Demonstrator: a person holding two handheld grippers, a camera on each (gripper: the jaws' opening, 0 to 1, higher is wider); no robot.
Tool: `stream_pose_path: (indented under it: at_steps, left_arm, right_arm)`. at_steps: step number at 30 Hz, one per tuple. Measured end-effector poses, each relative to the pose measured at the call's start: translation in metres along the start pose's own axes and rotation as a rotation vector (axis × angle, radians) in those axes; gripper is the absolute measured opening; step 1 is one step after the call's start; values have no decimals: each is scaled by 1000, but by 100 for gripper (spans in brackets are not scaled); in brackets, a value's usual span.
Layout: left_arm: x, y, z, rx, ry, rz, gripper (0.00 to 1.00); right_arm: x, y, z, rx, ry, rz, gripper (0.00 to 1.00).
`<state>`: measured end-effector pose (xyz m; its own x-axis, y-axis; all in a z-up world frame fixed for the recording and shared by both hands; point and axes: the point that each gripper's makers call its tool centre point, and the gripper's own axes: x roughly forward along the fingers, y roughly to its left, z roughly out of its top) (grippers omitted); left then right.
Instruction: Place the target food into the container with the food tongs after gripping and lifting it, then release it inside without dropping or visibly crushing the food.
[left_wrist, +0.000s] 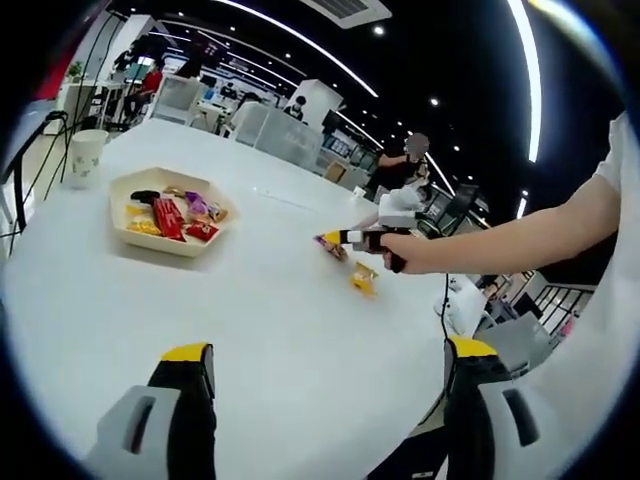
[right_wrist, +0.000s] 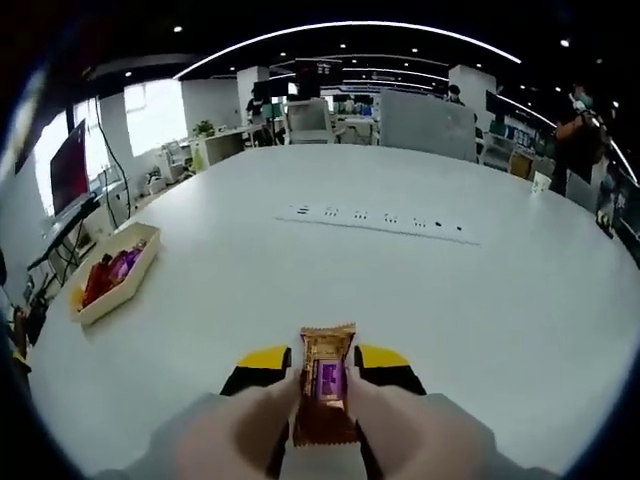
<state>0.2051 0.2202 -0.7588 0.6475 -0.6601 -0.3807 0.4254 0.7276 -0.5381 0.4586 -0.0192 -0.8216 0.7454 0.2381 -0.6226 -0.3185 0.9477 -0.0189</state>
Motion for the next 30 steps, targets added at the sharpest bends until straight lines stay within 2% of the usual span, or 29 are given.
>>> stream_pose_path:
  at_steps: [1, 3, 9, 11, 12, 14, 30]
  left_arm:
    - [0, 0, 0, -1, -2, 1, 96]
    - [1, 0, 0, -2, -4, 3, 96]
    - [-3, 3, 0, -15, -19, 22, 95]
    - [-4, 4, 0, -16, -22, 29, 95]
    - [-4, 5, 0, -17, -22, 32, 95]
    - [-5, 6, 1, -17, -26, 38, 95]
    - [-7, 15, 10, -5, -64, 30, 94]
  right_arm:
    - [1, 1, 0, -19, 5, -3, 23]
    - [2, 1, 1, 3, 16, -9, 23]
    - [-1, -3, -1, 188, 37, -6, 22]
    - [-4, -2, 0, 198, 25, 7, 22]
    - [-9, 1, 5, 216, -7, 15, 22]
    - [-15, 5, 9, 269, -25, 31, 22]
    - [-39, 28, 18, 335, -29, 65, 22]
